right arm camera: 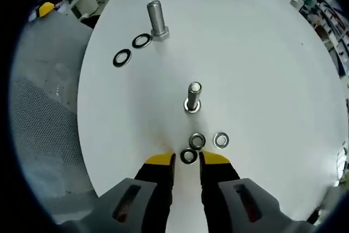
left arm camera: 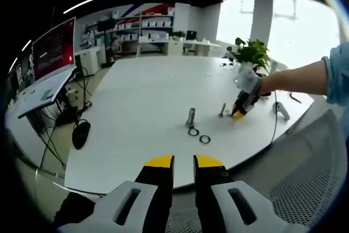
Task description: Place the washer onto the threaded stud by aligning its center hole with the stud, sliding it down to the base, and recovering from edge contact or off-axis alignment until the washer reaches the visible bottom stop.
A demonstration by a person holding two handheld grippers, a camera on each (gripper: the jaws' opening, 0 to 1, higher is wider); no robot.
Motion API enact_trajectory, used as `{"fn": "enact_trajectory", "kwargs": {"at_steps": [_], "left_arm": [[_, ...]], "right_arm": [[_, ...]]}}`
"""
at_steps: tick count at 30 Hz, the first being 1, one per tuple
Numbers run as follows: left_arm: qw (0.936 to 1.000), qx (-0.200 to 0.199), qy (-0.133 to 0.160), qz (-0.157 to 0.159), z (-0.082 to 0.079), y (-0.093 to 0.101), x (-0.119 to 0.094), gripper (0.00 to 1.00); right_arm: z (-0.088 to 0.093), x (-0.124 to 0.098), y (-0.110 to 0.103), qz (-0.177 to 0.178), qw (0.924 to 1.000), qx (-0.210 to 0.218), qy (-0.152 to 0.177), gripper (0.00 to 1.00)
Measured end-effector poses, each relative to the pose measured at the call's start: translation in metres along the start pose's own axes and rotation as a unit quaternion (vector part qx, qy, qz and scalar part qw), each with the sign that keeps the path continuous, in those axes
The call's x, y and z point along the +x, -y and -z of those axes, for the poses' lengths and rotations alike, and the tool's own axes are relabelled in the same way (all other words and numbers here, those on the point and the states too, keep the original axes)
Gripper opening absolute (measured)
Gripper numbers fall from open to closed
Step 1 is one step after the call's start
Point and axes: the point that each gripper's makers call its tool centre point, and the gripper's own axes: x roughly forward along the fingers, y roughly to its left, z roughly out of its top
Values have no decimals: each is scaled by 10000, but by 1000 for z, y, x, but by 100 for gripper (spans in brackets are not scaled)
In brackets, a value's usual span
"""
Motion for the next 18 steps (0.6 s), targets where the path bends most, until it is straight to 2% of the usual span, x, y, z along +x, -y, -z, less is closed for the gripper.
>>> {"fn": "enact_trajectory", "kwargs": {"at_steps": [6, 18], "left_arm": [[10000, 0, 2, 2, 0, 0, 0, 12], [10000, 3, -4, 4, 0, 0, 0, 12]], "right_arm": [[0, -2, -3, 13, 9999, -60, -133, 19], [2, -1, 6, 121, 9999, 72, -54, 12]]}}
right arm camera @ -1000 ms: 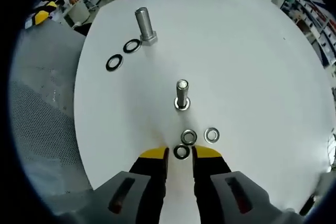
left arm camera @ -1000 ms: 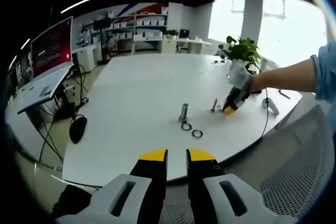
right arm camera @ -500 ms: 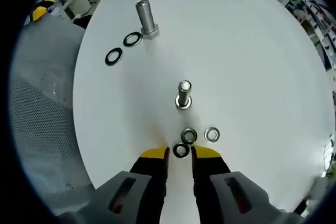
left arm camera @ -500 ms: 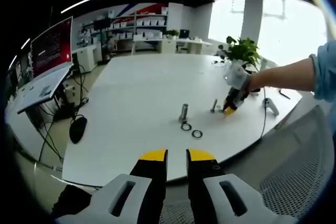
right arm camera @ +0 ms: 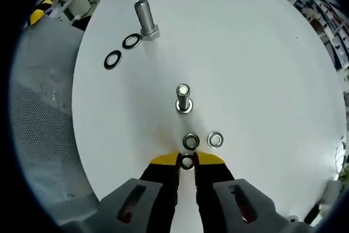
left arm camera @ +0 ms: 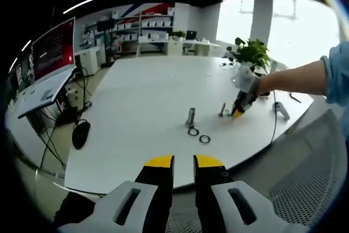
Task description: Place the washer onto the threaded stud by aligning its center hole with the stud, sliding it down to the base, and recovering from edge contact or off-axis alignment until the washer reaches the visible bottom stop.
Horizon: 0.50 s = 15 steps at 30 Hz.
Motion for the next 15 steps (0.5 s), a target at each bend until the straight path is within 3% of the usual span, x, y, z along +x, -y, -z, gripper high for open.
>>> {"fn": "enact_trajectory", "kwargs": {"at_steps": [9, 15], "left_arm": [[10000, 11, -7, 11, 0, 0, 0, 11], [10000, 14, -12, 19, 0, 0, 0, 11]], "right_arm": [[2, 0, 2, 75, 9995, 131, 263, 11], [2, -1, 4, 290, 9981, 204, 499, 6]]}}
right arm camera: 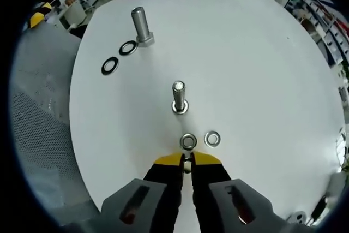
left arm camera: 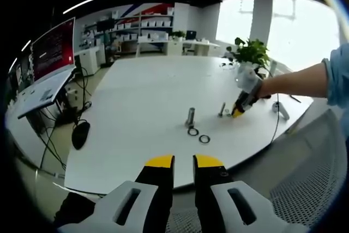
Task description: Place the washer onto the threaded stud by aligning its center hole with the stud, sliding it down to the base, and recovering from edge contact or off-axis alignment until the washer reaches the visible bottom stop.
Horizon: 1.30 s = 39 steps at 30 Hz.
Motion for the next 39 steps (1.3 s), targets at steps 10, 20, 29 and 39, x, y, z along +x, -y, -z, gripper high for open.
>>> {"fn": "enact_trajectory", "kwargs": {"at_steps": [10, 20, 29, 39], "left_arm": [[10000, 12, -15, 23, 0, 0, 0, 11], [10000, 10, -7, 25, 0, 1, 0, 11], [10000, -3, 3, 11, -1, 0, 0, 11], [10000, -12, 11, 5, -1, 0, 0, 11]], "right_arm": [[2, -4, -12, -474, 9981, 167, 370, 18], [17, -7, -4, -280, 9993, 125, 203, 20], [20, -8, -4, -255, 9996, -3, 114, 17], [18, -7, -3, -219, 9997, 111, -35, 16]]}}
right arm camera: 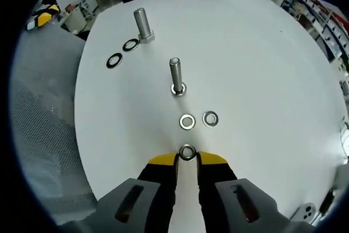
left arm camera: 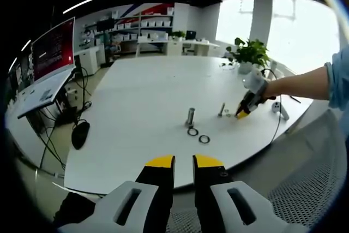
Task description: Place the washer onto the threaded stud by aligning its center hole with the stud, sliding it down to the base, and recovering from edge contact or off-axis alignment until the washer reaches the visible bottom stop.
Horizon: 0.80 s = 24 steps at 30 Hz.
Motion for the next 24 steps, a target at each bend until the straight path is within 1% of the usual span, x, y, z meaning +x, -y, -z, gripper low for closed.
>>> {"fn": "enact_trajectory", "kwargs": {"at_steps": [2, 4, 7, 15, 23, 24], "left_arm": [[10000, 2, -3, 2, 0, 0, 0, 11], [10000, 8, -7, 10, 0, 0, 0, 11], [10000, 4, -6, 11, 0, 0, 0, 11], [10000, -12, 17, -3, 0, 0, 0, 11], [10000, -29, 30, -22, 0, -1, 0, 11], [10000, -28, 28, -22, 0, -1, 0, 11]], "right_arm": [[0, 0, 0, 51, 9998, 173, -133, 16], [0, 0, -1, 63, 9997, 48, -240, 16], [0, 0, 0, 54, 9994, 55, -338, 17], [1, 0, 0, 98, 9985, 97, -523, 17], [1, 1, 1, 39, 9981, 36, -620, 17], [1, 1, 2, 27, 9981, 88, -615, 17]]}}
